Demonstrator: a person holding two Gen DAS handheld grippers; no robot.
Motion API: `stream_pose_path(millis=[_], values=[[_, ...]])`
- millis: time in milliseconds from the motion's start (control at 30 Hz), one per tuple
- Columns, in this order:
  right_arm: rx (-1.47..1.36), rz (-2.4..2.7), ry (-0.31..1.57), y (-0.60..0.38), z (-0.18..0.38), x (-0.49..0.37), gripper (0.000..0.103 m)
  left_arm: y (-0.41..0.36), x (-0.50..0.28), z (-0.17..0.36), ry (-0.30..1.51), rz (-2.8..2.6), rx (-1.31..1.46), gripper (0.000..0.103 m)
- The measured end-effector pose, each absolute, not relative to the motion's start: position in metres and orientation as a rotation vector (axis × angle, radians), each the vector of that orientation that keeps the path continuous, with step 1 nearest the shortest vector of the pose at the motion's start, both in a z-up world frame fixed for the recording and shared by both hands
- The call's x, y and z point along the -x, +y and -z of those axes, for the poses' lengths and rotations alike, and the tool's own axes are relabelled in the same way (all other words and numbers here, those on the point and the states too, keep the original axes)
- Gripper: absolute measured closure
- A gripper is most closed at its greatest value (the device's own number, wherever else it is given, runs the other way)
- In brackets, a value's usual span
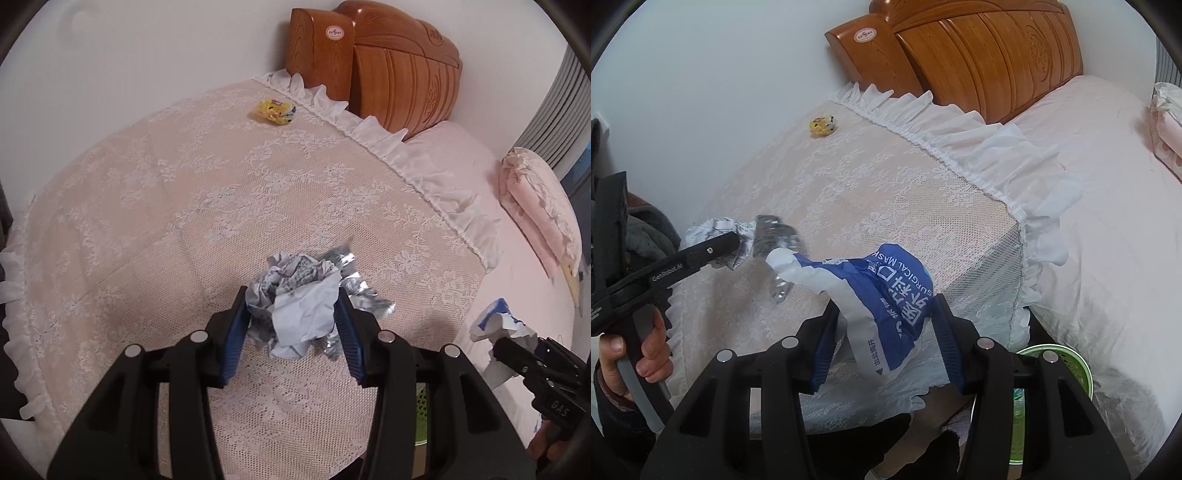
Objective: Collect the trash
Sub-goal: 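Carry the mask bag and crumpled paper to the green basket and release both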
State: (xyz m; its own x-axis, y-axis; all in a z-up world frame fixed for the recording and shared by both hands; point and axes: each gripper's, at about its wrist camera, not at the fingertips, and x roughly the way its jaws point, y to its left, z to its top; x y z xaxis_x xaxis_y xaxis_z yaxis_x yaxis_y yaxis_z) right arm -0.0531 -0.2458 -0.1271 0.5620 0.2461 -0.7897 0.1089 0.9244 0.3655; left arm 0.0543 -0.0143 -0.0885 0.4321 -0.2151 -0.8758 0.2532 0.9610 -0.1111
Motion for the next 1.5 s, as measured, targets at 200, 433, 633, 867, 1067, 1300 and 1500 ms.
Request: stream_pose_path(millis=[200, 433, 633, 867, 1067, 1300, 1500], values=[[-0.408, -0.067, 0.985, -0.251, 0.130, 0.059, 0.052, -0.008, -0.051, 0.080, 1.065, 0.295, -0.024, 0.058], [-0.394, -0.008, 0.966, -0.265, 0.124, 0.079, 0.052, -0.044, -0.022, 0.055, 1.055, 0.412, -0.068, 0.058], [-0.385, 0.114, 0.948, -0.298, 0.114, 0.126, 0.052, -0.130, 0.023, 0.050, 1.091, 0.671, -0.143, 0.058], [-0.447, 0.334, 0.943, -0.360, 0.120, 0.203, 0.052, -0.240, 0.080, 0.076, 1.131, 0.924, -0.346, 0.058], [-0.513, 0.452, 0.973, -0.412, 0.147, 0.254, 0.052, -0.298, 0.118, 0.106, 1.193, 1.037, -0.469, 0.053], [-0.564, 0.459, 0.991, -0.450, 0.171, 0.286, 0.052, -0.318, 0.143, 0.105, 1.153, 1.052, -0.519, 0.011], [-0.593, 0.442, 1.008, -0.457, 0.185, 0.287, 0.051, -0.322, 0.146, 0.099, 1.138, 1.031, -0.526, 0.008]])
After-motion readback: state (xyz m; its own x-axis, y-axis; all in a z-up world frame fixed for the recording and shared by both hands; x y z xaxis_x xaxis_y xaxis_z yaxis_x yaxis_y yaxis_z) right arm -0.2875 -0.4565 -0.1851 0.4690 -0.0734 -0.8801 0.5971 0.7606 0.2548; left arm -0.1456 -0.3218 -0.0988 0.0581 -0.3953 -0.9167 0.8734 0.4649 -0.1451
